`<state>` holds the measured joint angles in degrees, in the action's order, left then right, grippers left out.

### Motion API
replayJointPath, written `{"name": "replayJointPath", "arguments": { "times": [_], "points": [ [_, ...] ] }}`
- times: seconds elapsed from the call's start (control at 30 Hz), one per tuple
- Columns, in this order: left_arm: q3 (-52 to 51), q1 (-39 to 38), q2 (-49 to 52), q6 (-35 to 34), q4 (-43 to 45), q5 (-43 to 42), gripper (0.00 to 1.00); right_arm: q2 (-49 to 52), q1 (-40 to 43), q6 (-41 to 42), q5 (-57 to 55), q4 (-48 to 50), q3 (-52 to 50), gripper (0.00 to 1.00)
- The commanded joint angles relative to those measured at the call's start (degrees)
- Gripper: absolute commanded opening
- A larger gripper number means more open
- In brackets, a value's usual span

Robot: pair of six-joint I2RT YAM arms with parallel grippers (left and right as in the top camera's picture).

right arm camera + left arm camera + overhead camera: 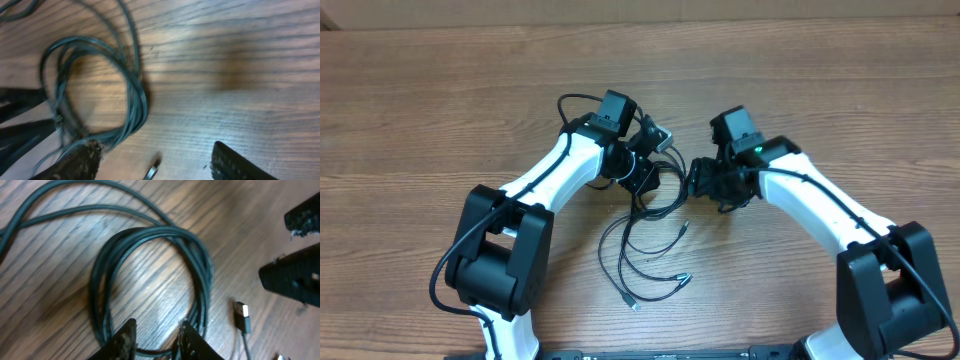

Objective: Untangle cables

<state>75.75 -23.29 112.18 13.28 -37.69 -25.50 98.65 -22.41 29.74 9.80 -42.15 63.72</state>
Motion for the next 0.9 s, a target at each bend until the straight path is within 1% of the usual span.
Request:
{"name": "replayJointPath", "arguments": {
  "times": [0.0,0.03,0.1,0.2,0.3,0.4,0.47,0.53,0.57,0.63,0.73,0.87],
  "points": [
    [1.3,0.1,-0.6,-8.1,0.2,5.9,0.31,-0.1,-0.9,2.0,-7.7,3.9,-2.4,0.66],
    [1.3,0.2,-0.2,-9.8,0.2,7.5,0.31,0.0,-0.9,2.0,-7.6,5.4,-2.9,0.66],
    [1.3,0.2,0.8,-11.9,0.2,10.3,0.35,0.2,-0.9,2.0,-7.1,6.9,-3.1,0.64],
    [1.3,0.2,2.4,-12.2,0.5,10.2,0.41,0.4,-0.9,1.3,-7.5,8.3,-3.1,0.63],
    [1.3,0.2,3.3,-12.2,0.6,10.2,0.42,0.5,-0.9,0.9,-9.0,8.8,-4.0,0.63],
    [1.3,0.1,3.8,-12.2,0.9,10.2,0.43,1.4,-1.1,-1.6,-8.9,10.6,-5.4,0.63],
    [1.3,0.1,4.0,-12.2,1.0,10.2,0.43,2.6,-1.5,-1.8,-8.9,12.4,-6.4,0.63],
    [1.3,0.1,4.0,-12.2,1.4,10.3,0.43,4.2,-1.8,-1.8,-8.9,15.2,-7.6,0.64],
    [1.3,0.1,4.0,-12.2,1.6,10.4,0.4,4.7,-1.9,-2.4,-9.0,16.2,-8.0,0.63],
    [1.3,0.1,4.0,-12.5,2.2,10.5,0.37,5.7,-1.9,-3.0,-11.1,17.0,-8.3,0.59],
    [1.3,0.1,4.0,-13.3,2.6,10.5,0.33,6.0,-1.9,-3.0,-13.7,17.0,-8.3,0.56],
    [1.3,0.0,4.0,-13.3,2.8,10.5,0.33,6.0,-1.9,-3.0,-13.8,17.0,-8.3,0.57]
  ]
}}
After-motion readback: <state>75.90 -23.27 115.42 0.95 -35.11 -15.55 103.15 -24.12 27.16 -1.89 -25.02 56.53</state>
